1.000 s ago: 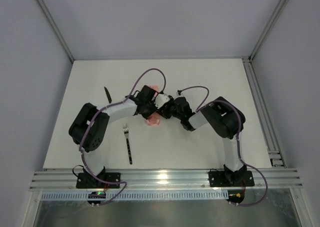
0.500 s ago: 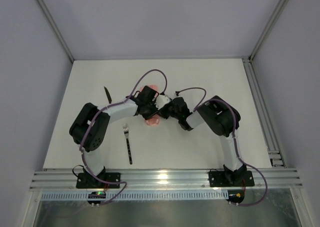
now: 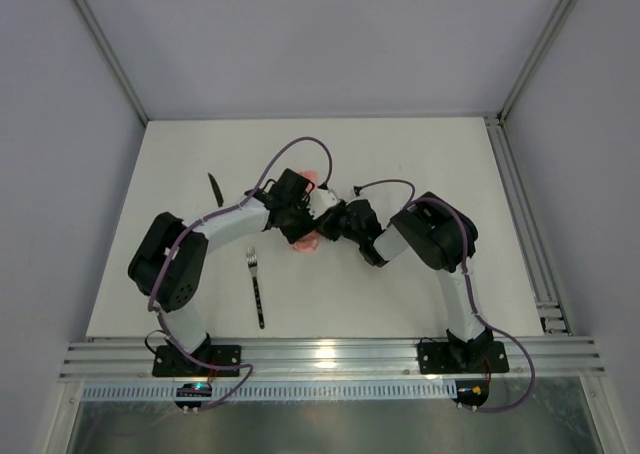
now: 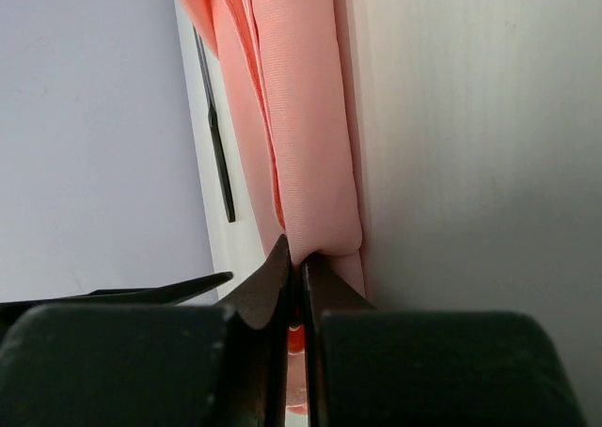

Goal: Fold the napkin into a case and place the utensils inside
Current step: Stuff the top corner of the smaller-rectangle-folded napkin into the folded napkin.

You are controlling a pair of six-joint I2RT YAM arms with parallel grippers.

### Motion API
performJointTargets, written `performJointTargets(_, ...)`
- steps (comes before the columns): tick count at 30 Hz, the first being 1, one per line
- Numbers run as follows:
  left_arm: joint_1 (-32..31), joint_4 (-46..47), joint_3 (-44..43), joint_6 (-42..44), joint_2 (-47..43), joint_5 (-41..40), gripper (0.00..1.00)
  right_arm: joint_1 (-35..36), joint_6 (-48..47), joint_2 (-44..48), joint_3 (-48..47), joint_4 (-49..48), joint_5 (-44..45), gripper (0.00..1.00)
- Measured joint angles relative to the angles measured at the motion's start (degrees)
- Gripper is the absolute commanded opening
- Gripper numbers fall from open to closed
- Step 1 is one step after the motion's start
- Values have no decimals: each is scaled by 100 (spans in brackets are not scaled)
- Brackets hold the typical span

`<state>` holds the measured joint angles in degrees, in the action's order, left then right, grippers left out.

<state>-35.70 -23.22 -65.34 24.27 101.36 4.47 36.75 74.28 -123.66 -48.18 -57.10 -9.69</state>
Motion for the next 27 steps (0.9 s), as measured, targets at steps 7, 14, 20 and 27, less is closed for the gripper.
performJointTargets(7, 20, 4, 4, -81, -269, -214, 58, 0, -17, 0, 20, -42, 15, 4)
performJointTargets(14, 20, 70, 35, -306, 101, -173, 59, 0, 31, 4, 90, -162, 81, 4)
performJointTargets(20, 9, 146, 81, -332, 240, -190, 40, 0, 48, 39, 101, -157, 122, 4)
performJointTargets(27, -28, 415, 160, -280, 267, -452, 7, 0, -17, 267, 107, -13, 142, 4)
